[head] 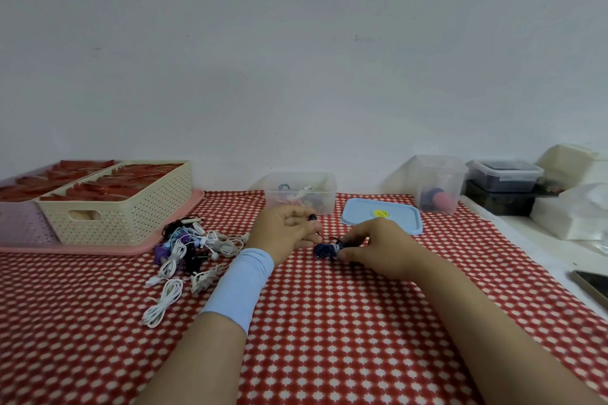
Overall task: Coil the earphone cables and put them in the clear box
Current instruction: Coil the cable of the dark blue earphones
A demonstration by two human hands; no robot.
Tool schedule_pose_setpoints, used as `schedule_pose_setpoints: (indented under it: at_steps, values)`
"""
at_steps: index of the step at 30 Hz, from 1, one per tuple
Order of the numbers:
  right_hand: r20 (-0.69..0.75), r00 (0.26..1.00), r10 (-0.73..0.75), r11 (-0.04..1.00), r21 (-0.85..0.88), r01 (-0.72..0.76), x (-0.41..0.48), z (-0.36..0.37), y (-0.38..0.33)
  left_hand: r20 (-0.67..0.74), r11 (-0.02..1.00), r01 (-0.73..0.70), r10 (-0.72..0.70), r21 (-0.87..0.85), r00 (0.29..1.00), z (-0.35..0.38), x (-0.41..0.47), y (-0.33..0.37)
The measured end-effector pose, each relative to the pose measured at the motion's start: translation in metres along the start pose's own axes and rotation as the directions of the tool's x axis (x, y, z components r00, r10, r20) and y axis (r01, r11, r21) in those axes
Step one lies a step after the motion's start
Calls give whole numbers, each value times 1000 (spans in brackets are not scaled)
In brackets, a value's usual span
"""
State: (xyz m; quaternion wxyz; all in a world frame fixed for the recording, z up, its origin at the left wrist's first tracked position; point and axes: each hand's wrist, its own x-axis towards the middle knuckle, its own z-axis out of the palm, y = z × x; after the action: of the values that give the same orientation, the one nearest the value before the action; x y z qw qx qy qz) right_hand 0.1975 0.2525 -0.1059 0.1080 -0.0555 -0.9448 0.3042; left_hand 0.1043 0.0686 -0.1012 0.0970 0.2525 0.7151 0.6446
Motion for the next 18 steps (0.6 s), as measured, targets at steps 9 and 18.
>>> schedule_pose_setpoints:
  at_steps: [9,18]
  values:
    - [-102,995,19,977,212,3,3,-7,-11,-65,999,-49,50,16,997,0,0,6]
    - [-160,987,21,963,268,23,37,-28,-35,57,977,123,-115,-175,992,-10,19,32]
